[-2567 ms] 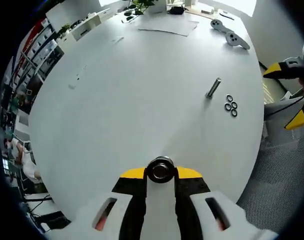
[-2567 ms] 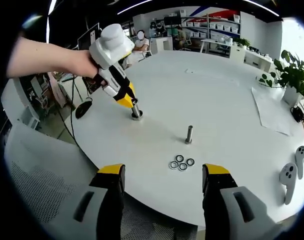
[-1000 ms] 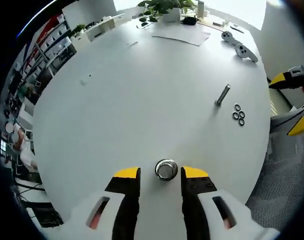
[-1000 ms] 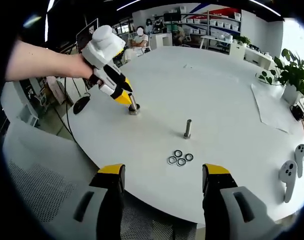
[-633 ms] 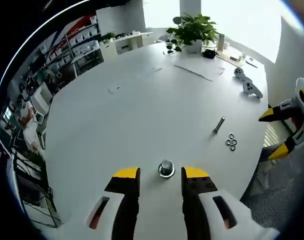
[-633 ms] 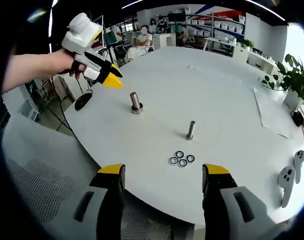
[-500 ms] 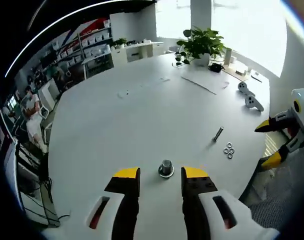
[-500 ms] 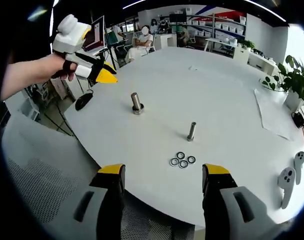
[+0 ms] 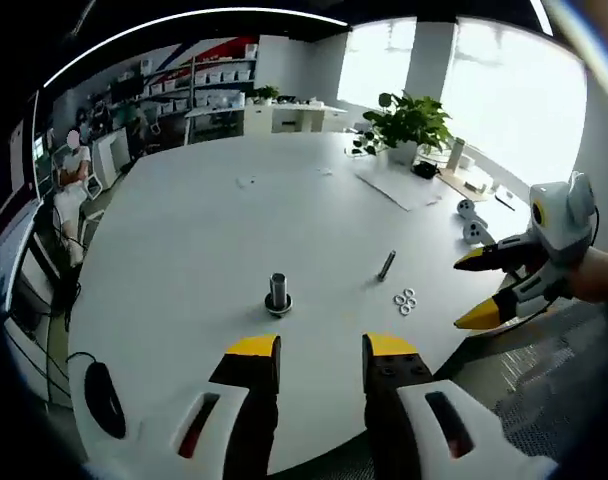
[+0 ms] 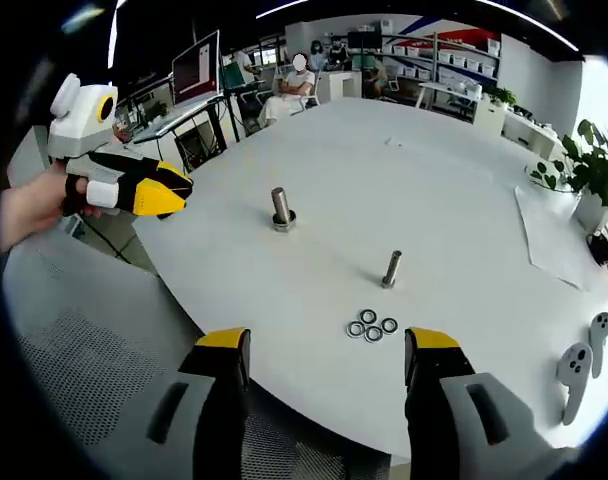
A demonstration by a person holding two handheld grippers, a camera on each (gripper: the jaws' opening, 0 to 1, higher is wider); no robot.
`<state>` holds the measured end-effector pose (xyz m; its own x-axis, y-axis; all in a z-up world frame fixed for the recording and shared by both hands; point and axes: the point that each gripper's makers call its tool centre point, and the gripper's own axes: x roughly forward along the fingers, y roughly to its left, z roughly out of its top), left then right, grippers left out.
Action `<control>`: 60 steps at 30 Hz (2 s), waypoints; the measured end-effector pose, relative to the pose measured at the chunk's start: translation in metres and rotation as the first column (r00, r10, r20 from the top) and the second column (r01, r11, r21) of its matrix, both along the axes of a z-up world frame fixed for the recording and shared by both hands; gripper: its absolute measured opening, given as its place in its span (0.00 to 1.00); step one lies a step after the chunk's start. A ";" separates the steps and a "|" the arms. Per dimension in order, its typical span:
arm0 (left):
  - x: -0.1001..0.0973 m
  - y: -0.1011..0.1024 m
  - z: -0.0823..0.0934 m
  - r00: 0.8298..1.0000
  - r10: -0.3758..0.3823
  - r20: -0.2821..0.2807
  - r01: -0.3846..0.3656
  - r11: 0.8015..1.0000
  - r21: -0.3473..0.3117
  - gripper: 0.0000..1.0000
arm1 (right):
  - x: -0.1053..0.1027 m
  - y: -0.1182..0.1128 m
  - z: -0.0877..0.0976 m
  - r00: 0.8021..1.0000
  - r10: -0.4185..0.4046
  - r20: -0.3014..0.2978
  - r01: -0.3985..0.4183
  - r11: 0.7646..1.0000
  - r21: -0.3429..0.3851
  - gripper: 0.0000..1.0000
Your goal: Place the washer onto the threaded stud by aligning its center hole with the stud, sliding it down to the base, and recovering from edge contact or off-axis alignment until the washer reaches the visible bottom stop.
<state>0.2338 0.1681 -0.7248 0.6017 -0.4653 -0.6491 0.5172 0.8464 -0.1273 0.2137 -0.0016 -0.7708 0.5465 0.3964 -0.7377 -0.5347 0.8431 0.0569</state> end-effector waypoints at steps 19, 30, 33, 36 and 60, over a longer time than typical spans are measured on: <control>0.009 -0.009 0.013 0.994 -0.026 0.109 0.036 0.995 -0.088 0.29 | -0.004 0.007 -0.001 0.998 0.064 0.026 -0.062 0.997 -0.043 0.65; 0.008 -0.013 0.015 0.987 -0.066 0.144 0.073 0.997 -0.039 0.29 | 0.000 0.002 -0.002 0.999 0.020 0.026 -0.019 1.000 -0.019 0.65; 0.009 -0.014 0.021 0.984 -0.063 0.169 0.072 0.996 -0.052 0.28 | 0.006 0.000 0.002 0.999 -0.035 0.042 0.033 0.999 0.037 0.65; 0.010 -0.014 0.021 0.983 -0.062 0.175 0.073 0.996 -0.052 0.28 | 0.007 -0.007 0.002 0.997 -0.060 0.049 0.059 0.997 0.040 0.65; 0.011 -0.016 0.043 0.973 -0.044 0.225 0.073 0.990 -0.124 0.28 | 0.013 -0.025 -0.004 0.987 -0.152 0.058 0.151 0.988 0.036 0.66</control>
